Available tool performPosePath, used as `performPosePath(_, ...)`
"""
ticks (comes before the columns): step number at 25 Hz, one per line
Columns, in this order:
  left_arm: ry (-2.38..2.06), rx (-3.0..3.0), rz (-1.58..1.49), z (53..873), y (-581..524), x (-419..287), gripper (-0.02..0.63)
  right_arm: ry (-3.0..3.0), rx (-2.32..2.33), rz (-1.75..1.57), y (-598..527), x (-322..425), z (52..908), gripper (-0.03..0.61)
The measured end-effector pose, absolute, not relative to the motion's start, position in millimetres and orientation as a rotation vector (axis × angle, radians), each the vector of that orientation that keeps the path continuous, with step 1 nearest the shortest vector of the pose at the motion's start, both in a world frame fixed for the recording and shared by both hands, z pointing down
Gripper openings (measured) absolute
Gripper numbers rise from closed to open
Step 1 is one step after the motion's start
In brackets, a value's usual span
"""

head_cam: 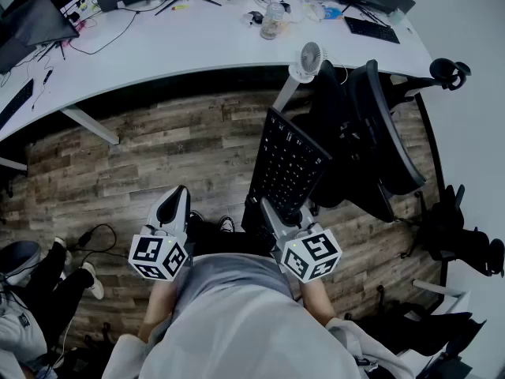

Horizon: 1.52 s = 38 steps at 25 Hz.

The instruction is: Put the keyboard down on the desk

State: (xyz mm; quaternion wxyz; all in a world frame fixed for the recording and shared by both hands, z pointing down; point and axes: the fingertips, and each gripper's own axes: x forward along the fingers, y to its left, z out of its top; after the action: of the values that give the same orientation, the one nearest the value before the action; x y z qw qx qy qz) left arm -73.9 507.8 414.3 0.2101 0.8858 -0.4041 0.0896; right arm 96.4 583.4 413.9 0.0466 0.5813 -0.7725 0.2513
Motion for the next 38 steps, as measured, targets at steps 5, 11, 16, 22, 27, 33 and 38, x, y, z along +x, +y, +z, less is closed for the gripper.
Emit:
performPosePath(5,-1.137,2.489,0.248,411,502,-77,0.000,-2.343,1.806,0.778,583,104,417,0.067)
performPosePath(11,-1.164,2.478,0.245,403,493,-83,0.000,-2.341,1.830,0.751,585,115,420,0.067)
performPosePath(16,-1.174,2.465,0.268,408,498,-87,0.000,-2.371,1.833,0.802,583,114,428,0.067)
performPosePath(22,-1.150,2.438,0.294,420,504,-85,0.000,-2.351,1.790,0.869,580,116,439,0.067)
performPosePath(27,-1.139,2.421,0.251,415,478,-81,0.000,-2.342,1.753,0.897,552,117,436,0.067)
performPosePath(33,-1.142,2.390,0.231,417,430,-83,0.000,-2.324,1.729,0.893,499,116,429,0.067)
performPosePath(38,-1.131,2.367,0.209,418,391,-92,0.000,-2.311,1.706,0.909,462,104,428,0.067)
